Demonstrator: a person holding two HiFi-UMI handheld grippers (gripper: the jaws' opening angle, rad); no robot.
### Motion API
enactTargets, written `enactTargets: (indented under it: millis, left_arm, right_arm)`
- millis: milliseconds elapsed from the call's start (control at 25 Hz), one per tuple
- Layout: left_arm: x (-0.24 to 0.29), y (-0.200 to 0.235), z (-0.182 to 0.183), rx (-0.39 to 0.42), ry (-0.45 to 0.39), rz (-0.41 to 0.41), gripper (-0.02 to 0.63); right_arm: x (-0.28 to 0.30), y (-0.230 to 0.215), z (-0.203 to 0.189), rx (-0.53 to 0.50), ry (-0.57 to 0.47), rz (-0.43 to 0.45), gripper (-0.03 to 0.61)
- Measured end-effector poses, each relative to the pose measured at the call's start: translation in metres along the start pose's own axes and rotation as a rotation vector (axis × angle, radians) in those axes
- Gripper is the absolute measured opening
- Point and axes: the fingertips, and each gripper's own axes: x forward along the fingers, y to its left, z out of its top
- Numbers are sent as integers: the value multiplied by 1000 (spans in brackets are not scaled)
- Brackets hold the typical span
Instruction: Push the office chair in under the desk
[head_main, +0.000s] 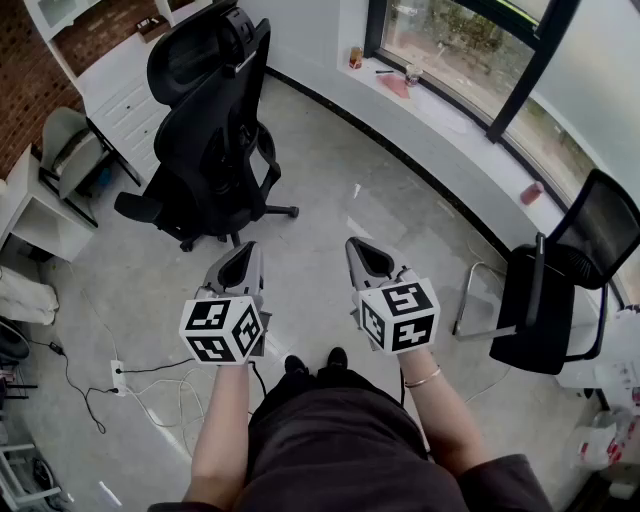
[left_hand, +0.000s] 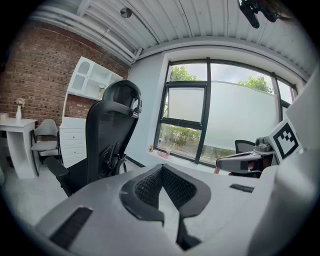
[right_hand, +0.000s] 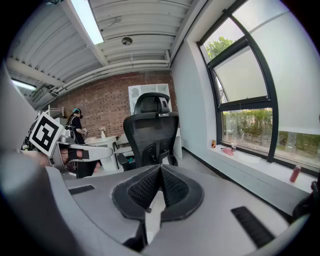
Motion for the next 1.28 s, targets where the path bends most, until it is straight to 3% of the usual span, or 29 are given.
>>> enactTargets:
  millis: [760,1280]
  left_arm:
    - [25,-14,5,-1,-20,14,8]
    - [51,15,28,23,-40,128,9]
  right_arm:
    - [-4,-39,1,0,-21,-31,3]
    - [31,-80,16,1,-13,-36,3]
